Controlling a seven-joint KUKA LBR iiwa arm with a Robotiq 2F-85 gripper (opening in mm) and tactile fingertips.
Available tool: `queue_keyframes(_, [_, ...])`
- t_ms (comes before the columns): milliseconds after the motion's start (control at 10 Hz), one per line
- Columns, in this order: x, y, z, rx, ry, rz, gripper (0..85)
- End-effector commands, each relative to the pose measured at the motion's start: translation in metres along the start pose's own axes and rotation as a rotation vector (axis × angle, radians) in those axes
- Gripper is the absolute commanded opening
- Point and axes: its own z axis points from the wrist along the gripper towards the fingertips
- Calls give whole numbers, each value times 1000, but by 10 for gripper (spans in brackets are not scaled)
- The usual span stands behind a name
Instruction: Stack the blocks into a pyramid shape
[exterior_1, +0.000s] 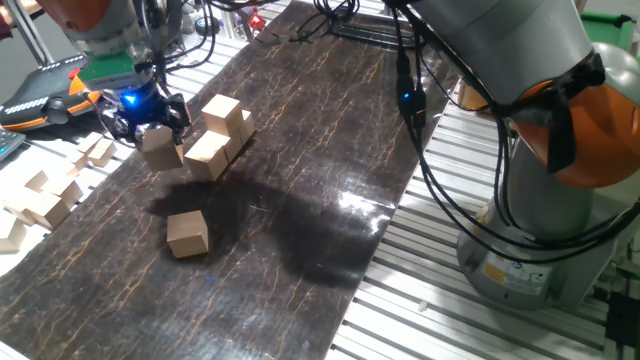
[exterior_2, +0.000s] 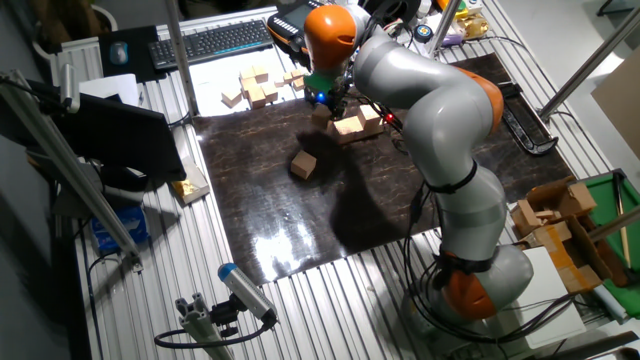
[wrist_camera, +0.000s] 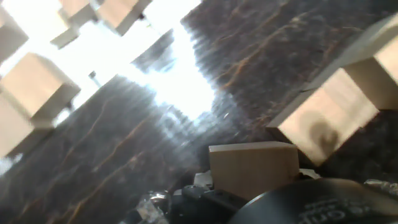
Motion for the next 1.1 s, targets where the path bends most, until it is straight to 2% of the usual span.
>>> queue_keyframes(0, [0,0,0,2,13,152,7])
queue_keyframes(200, [0,0,0,32,16,166,7])
queue_keyframes(400, [0,0,0,11,59,209,7])
queue_keyframes(600, [0,0,0,34,41,264,7])
queue_keyframes(700, [0,0,0,30,19,275,7])
queue_keyframes(1000, [-24,-14,4,29,22,304,7])
